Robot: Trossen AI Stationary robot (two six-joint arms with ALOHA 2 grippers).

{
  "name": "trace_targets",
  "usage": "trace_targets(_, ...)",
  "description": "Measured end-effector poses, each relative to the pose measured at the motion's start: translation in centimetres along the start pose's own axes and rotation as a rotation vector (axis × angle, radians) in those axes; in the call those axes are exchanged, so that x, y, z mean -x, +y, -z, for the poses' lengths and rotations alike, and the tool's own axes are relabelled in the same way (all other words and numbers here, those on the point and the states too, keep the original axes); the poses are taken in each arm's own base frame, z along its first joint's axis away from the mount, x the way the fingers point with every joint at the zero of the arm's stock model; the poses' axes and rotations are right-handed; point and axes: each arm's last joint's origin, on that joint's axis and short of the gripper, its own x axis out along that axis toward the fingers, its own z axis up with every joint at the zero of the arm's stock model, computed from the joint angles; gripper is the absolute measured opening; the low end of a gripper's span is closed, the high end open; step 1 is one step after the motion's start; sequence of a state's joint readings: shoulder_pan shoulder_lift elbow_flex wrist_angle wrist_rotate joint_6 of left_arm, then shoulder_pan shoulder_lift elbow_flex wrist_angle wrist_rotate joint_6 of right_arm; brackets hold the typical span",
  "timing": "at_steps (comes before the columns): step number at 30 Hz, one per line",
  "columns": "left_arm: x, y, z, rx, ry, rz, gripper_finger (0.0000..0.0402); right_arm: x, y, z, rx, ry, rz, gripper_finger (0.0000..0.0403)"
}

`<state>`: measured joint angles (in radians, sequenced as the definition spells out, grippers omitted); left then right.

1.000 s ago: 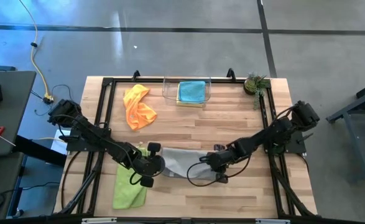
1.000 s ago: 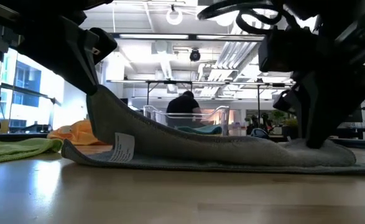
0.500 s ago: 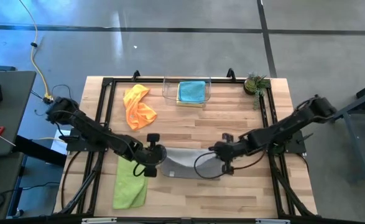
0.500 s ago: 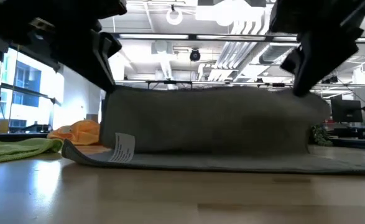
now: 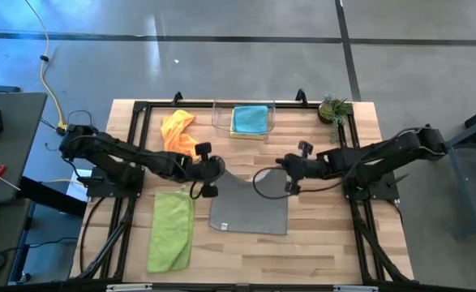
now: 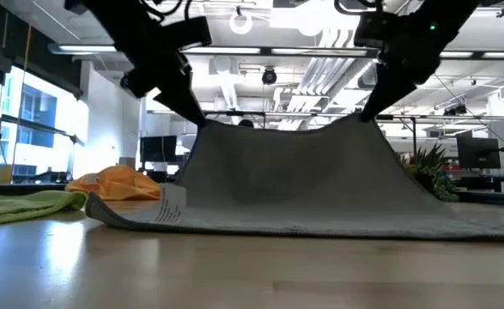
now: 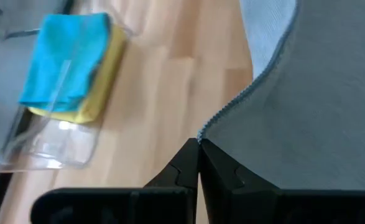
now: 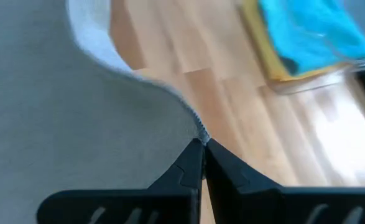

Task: Fold microfiber towels
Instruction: Fold the gray towel on the table

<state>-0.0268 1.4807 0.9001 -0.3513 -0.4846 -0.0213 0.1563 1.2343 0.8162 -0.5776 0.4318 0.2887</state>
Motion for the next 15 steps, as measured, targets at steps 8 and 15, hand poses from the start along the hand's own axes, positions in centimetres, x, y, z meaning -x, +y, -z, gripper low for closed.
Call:
trace_targets(8, 0.8, -2.1, 0.7, -0.062, -0.001, 0.086, 0.0, 1.1, 2.2, 0.5, 0.021, -0.043, -0.048, 0.0002)
trace_targets(15, 2.9, -6.7, 2.5, -0.154, -0.046, 0.19, 0.0, 2.5, 5.9, 1.9, 0.046, -0.058, -0.155, 0.0002)
